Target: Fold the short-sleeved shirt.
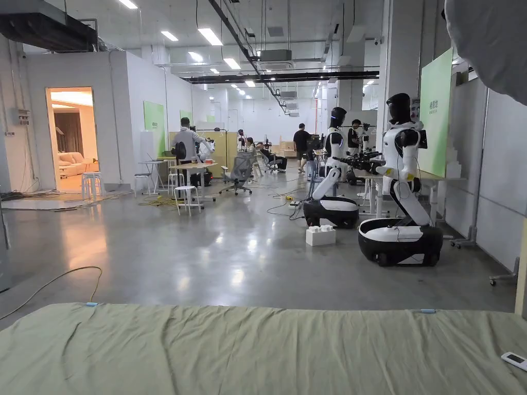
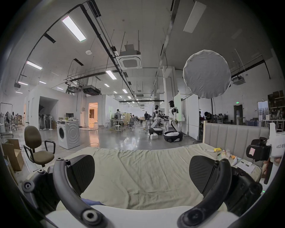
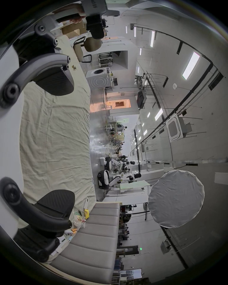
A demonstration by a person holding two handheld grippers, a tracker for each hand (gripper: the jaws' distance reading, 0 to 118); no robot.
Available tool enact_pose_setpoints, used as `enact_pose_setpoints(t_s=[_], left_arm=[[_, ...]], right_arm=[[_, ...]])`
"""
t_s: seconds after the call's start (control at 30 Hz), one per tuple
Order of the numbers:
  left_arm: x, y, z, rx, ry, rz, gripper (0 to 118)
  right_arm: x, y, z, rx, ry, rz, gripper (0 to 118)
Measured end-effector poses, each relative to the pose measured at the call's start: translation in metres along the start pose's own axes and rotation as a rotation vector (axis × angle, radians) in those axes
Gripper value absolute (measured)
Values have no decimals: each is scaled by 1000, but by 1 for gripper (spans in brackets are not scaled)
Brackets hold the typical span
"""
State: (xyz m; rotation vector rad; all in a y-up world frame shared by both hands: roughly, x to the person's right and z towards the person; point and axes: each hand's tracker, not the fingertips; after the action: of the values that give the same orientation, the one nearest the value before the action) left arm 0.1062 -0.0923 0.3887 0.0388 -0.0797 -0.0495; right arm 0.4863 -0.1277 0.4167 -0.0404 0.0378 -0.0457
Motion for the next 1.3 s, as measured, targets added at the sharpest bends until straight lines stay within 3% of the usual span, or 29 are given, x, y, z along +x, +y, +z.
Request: enact_pose_setpoints(t_s=[0.1, 1.3], left_arm=[[3, 0, 0, -5, 0, 8, 118], [11, -6, -2, -30, -57, 6, 118]], right_arm=[[-4, 2, 0, 19, -20, 54, 118], [-2, -4, -2, 2, -19, 18, 118]])
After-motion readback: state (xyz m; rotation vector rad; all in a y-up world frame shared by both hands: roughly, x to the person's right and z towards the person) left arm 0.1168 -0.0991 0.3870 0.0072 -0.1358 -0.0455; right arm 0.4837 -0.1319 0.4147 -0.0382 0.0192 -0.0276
